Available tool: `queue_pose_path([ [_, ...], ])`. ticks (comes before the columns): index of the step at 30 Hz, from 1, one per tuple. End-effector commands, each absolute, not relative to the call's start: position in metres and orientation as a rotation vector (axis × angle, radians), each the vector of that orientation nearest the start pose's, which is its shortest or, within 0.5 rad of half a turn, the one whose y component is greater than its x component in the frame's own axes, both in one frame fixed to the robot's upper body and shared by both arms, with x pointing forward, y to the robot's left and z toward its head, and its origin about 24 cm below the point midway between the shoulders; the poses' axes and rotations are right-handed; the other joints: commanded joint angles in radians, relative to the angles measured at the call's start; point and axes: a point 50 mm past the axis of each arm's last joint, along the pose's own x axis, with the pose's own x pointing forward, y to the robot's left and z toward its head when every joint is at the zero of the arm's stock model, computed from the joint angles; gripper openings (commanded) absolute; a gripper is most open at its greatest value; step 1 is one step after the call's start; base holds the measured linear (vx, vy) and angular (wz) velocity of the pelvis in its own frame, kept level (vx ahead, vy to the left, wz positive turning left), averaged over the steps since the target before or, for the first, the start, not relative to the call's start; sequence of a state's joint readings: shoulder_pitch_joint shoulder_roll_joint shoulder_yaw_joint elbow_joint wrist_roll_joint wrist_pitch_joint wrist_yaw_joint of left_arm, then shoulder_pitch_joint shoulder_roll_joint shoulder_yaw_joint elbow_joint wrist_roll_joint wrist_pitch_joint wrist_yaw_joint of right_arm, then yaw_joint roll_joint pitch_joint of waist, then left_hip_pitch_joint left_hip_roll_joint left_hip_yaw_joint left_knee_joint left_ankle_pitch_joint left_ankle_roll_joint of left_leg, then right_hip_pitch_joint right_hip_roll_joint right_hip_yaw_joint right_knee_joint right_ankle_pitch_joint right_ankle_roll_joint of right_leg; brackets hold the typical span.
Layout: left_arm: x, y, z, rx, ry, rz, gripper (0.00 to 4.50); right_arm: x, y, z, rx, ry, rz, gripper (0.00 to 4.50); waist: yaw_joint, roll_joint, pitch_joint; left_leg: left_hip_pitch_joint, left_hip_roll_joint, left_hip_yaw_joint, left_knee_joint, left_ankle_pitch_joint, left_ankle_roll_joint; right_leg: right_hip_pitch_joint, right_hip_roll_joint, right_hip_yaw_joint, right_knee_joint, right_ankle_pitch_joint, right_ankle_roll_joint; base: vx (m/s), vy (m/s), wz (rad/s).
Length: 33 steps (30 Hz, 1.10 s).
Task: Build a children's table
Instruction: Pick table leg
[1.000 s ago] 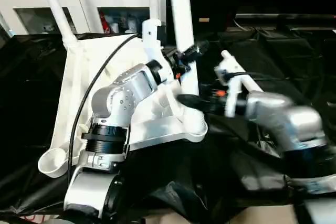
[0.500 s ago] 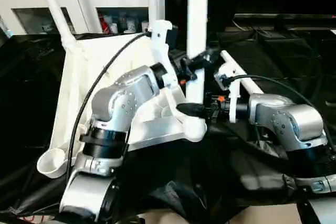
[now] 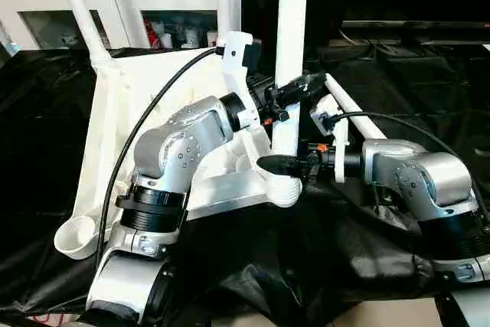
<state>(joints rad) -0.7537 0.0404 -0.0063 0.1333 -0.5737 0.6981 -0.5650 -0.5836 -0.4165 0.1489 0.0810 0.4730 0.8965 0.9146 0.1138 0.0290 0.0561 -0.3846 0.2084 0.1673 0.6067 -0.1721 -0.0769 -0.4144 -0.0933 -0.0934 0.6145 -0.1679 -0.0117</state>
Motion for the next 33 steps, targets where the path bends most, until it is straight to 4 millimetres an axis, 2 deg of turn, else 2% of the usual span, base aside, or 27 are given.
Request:
queue_pose_path([
  [1, 0.328, 0.045, 0.19, -0.369, 0.036, -1.083, 1.82, 0.306, -0.123, 0.123, 0.093, 0.5, 1.144, 3.04, 0.003, -0.028, -0.083, 0.005, 0.007, 0.007, -0.056, -0.081, 0.043, 0.072, -0.042, 0.044, -0.065, -0.174, -0.167, 0.0, 0.0, 0.0],
  [12, 0.328, 0.045, 0.19, -0.366, 0.039, -1.095, 1.82, 0.307, -0.122, 0.122, 0.097, 0.502, 1.142, 2.09, 0.004, -0.029, -0.084, 0.005, 0.008, 0.006, -0.056, -0.078, 0.042, 0.071, -0.042, 0.043, -0.064, -0.167, -0.168, 0.0, 0.0, 0.0],
  [24, 0.328, 0.043, 0.192, -0.337, 0.017, -1.077, 1.82, 0.307, -0.12, 0.12, 0.092, 0.488, 1.135, 1.92, 0.003, -0.027, -0.085, 0.007, 0.009, 0.005, -0.057, -0.086, 0.034, 0.072, -0.041, 0.044, -0.062, -0.149, -0.175, 0.0, 0.0, 0.0],
  [25, 0.33, 0.044, 0.193, -0.352, 0.011, -1.07, 2.17, 0.308, -0.12, 0.12, 0.093, 0.484, 1.13, 1.92, 0.004, -0.022, -0.084, 0.007, 0.009, 0.004, -0.057, -0.087, 0.033, 0.072, -0.042, 0.043, -0.062, -0.148, -0.178, 0.0, 0.0, 0.0],
  [27, 0.329, 0.045, 0.196, -0.377, -0.001, -1.088, 2.52, 0.308, -0.12, 0.119, 0.097, 0.475, 1.118, 1.92, 0.003, -0.025, -0.085, 0.007, 0.008, 0.005, -0.056, -0.09, 0.031, 0.073, -0.042, 0.043, -0.063, -0.147, -0.179, 0.0, 0.0, 0.0],
  [28, 0.328, 0.045, 0.199, -0.378, -0.02, -1.098, 2.52, 0.309, -0.12, 0.119, 0.099, 0.47, 1.112, 1.92, 0.004, -0.019, -0.084, 0.008, 0.009, 0.004, -0.057, -0.093, 0.03, 0.071, -0.042, 0.043, -0.062, -0.149, -0.181, 0.0, 0.0, 0.0],
  [32, 0.325, 0.048, 0.213, -0.409, -0.18, -1.101, 2.77, 0.313, -0.119, 0.117, 0.115, 0.437, 1.065, 1.91, 0.003, -0.023, -0.085, 0.005, 0.009, 0.004, -0.057, -0.097, 0.025, 0.075, -0.045, 0.043, -0.064, -0.146, -0.184, 0.0, 0.0, 0.0],
  [33, 0.323, 0.05, 0.22, -0.452, -0.247, -1.113, 2.77, 0.315, -0.119, 0.117, 0.126, 0.418, 1.04, 1.91, 0.004, -0.015, -0.086, 0.006, 0.01, 0.002, -0.058, -0.095, 0.024, 0.074, -0.044, 0.042, -0.062, -0.14, -0.187, 0.0, 0.0, 0.0],
])
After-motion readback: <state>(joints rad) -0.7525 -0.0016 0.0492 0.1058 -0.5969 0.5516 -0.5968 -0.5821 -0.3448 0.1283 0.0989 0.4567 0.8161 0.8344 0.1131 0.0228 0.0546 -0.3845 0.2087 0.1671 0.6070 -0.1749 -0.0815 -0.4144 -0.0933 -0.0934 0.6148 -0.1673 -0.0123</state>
